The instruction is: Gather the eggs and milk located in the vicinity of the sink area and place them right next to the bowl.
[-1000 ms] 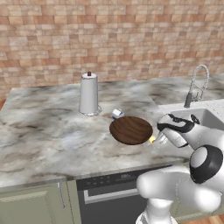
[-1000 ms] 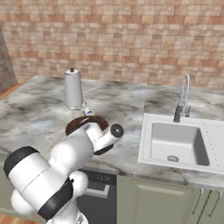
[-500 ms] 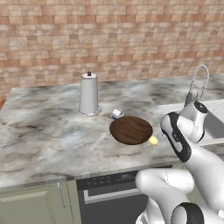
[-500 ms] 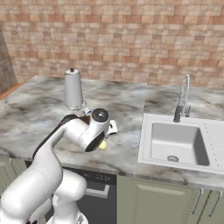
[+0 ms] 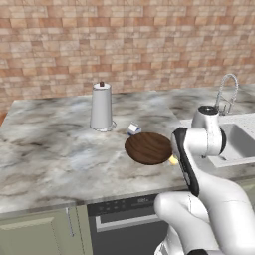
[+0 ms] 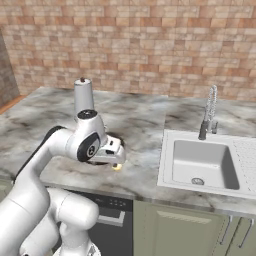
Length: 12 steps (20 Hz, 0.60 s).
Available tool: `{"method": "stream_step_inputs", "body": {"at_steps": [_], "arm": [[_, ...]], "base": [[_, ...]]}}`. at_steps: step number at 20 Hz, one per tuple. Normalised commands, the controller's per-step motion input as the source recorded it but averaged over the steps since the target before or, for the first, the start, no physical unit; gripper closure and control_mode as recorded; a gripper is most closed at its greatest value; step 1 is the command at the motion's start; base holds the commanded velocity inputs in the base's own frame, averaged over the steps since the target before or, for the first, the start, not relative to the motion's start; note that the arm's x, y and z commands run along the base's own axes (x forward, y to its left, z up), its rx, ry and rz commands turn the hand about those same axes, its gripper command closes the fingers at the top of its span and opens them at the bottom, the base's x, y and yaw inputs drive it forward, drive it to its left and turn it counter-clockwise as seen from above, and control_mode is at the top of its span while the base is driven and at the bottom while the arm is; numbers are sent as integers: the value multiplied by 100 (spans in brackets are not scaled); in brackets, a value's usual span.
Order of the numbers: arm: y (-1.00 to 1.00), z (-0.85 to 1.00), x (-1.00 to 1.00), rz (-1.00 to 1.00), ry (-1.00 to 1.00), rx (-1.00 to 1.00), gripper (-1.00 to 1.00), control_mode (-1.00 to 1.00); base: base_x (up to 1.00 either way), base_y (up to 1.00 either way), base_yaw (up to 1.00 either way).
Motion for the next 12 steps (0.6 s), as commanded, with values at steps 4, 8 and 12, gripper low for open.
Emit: {"method": "stream_step_inputs", "body": {"at_steps": [4,8,12], "arm": [[1,34,-52,-51,24,0,-100,-100],[4,50,-47,-51,6,0,-100,-100],[20,19,-25,-12,-3,0,-100,-100]], "base": [[0,0,0],[0,0,0],[0,0,0]]}}
